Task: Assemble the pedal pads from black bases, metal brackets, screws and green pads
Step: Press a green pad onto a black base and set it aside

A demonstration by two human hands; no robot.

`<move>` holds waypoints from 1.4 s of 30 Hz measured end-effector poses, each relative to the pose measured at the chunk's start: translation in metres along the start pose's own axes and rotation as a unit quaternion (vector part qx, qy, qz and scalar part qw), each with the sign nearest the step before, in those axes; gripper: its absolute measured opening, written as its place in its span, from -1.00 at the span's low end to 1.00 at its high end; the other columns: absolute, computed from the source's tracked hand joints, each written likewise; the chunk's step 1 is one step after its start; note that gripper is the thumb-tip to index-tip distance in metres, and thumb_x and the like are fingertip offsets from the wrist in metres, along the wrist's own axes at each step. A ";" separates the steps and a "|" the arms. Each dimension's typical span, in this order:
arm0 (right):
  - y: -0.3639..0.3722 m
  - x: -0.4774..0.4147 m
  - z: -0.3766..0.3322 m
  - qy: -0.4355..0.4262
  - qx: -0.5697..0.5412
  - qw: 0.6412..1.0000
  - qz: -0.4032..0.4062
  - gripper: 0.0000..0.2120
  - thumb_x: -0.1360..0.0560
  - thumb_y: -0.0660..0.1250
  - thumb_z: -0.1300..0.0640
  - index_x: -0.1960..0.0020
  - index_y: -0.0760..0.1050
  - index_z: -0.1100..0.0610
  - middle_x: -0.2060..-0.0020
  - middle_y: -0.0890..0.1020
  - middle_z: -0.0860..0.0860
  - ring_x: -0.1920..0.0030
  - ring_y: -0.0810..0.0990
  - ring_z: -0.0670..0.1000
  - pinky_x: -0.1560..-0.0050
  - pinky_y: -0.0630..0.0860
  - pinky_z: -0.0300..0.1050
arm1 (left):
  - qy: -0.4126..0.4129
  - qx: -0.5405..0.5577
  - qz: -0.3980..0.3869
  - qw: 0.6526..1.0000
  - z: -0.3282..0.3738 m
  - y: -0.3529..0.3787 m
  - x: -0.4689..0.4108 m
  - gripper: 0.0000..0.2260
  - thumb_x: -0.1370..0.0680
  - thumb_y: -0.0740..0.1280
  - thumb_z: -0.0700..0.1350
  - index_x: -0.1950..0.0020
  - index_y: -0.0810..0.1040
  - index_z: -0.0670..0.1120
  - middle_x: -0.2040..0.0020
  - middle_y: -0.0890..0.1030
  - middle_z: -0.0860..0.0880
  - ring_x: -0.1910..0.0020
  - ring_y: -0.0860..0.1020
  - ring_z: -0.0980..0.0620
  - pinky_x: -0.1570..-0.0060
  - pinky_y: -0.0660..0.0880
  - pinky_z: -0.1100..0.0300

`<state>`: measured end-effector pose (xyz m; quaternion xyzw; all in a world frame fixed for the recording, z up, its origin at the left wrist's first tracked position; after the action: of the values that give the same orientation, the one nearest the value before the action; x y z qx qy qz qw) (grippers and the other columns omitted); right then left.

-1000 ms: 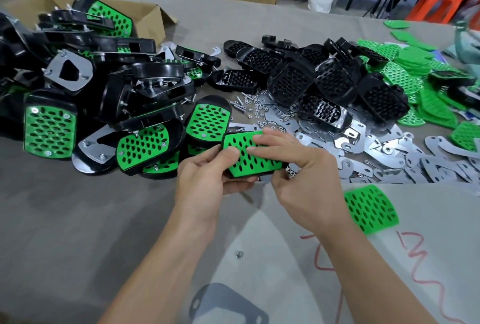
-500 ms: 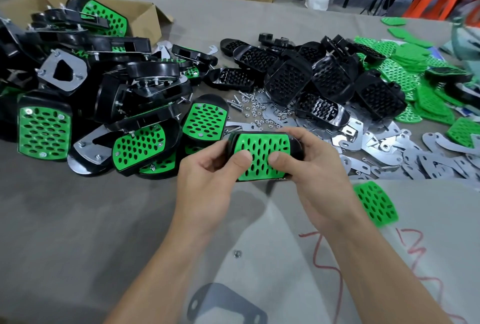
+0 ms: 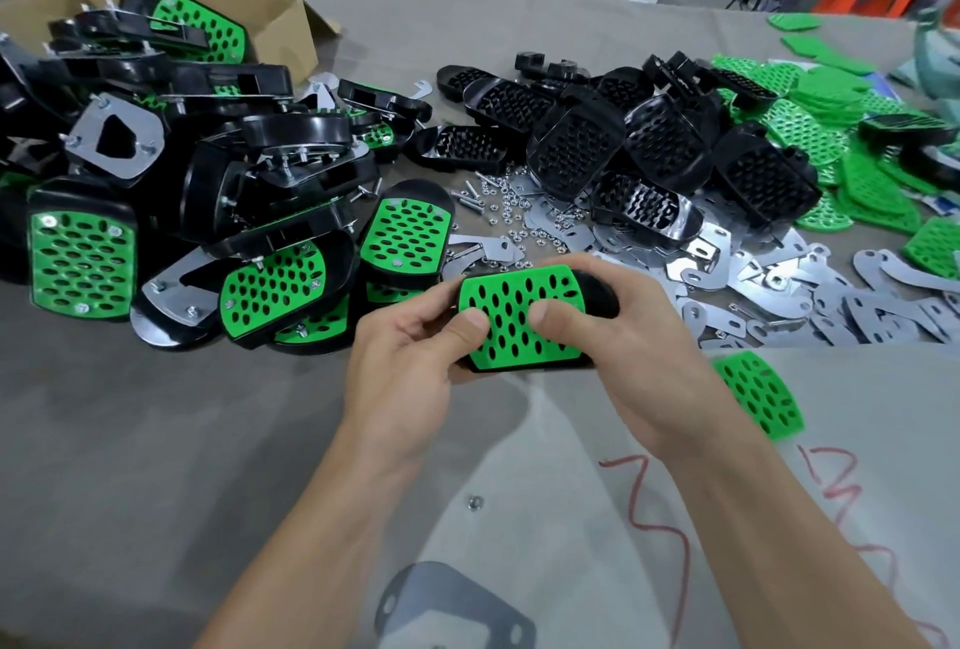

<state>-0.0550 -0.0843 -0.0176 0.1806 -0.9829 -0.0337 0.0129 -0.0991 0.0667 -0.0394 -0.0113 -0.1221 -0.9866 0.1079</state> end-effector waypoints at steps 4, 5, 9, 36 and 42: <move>-0.003 0.000 0.001 -0.002 -0.030 0.999 0.035 -0.78 -0.40 0.50 0.19 -0.04 0.64 0.16 0.15 0.67 0.14 0.10 0.62 0.09 0.03 0.58 0.09 | -0.002 0.010 0.010 1.000 -0.002 0.000 -0.001 -0.73 -0.57 0.35 -0.35 -0.22 0.68 -0.12 -0.05 0.74 -0.11 -0.09 0.70 -0.16 -0.09 0.65 -0.09; -0.004 0.000 0.002 0.001 -0.047 0.998 0.041 -0.78 -0.41 0.49 0.25 -0.06 0.64 0.18 0.14 0.67 0.15 0.10 0.62 0.09 0.02 0.58 0.11 | 0.001 0.006 0.009 1.000 -0.001 0.001 -0.001 -0.73 -0.57 0.37 -0.33 -0.22 0.68 -0.10 -0.05 0.74 -0.10 -0.11 0.70 -0.16 -0.14 0.63 -0.14; -0.006 0.002 0.004 0.017 -0.097 0.993 0.061 -0.78 -0.46 0.42 0.42 -0.09 0.62 0.26 0.13 0.65 0.19 0.09 0.62 0.14 0.00 0.58 0.16 | -0.001 -0.009 -0.014 1.000 0.000 0.004 -0.001 -0.69 -0.47 0.39 -0.20 -0.19 0.71 0.00 -0.08 0.74 -0.07 -0.14 0.69 -0.11 -0.19 0.60 -0.13; -0.015 0.000 0.012 0.045 -0.043 0.992 0.107 -0.79 -0.49 0.49 0.27 -0.12 0.64 0.21 -0.01 0.69 0.25 -0.04 0.68 0.27 -0.07 0.65 0.24 | 0.039 -0.060 -0.020 0.997 0.008 0.006 0.001 -0.71 -0.48 0.35 -0.18 -0.09 0.74 0.10 0.04 0.75 -0.08 0.05 0.73 -0.09 0.18 0.62 0.17; -0.013 0.003 0.012 0.061 -0.064 0.994 0.072 -0.74 -0.44 0.46 0.42 -0.09 0.63 0.21 -0.04 0.64 0.35 -0.07 0.61 0.43 0.08 0.60 0.33 | 0.018 -0.019 -0.032 0.999 0.001 0.009 0.001 -0.69 -0.49 0.33 -0.28 -0.16 0.72 -0.04 0.02 0.74 -0.18 0.04 0.72 -0.24 0.11 0.67 0.05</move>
<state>-0.0536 -0.0966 -0.0304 0.1102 -0.9865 -0.0844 0.0867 -0.0981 0.0580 -0.0364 0.0078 -0.1017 -0.9917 0.0787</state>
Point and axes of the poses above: each hand's wrist, its own x-axis away from the middle knuckle, its own y-axis out of the palm, z = x × y, the point moved 10 cm from there along -x, towards the middle knuckle
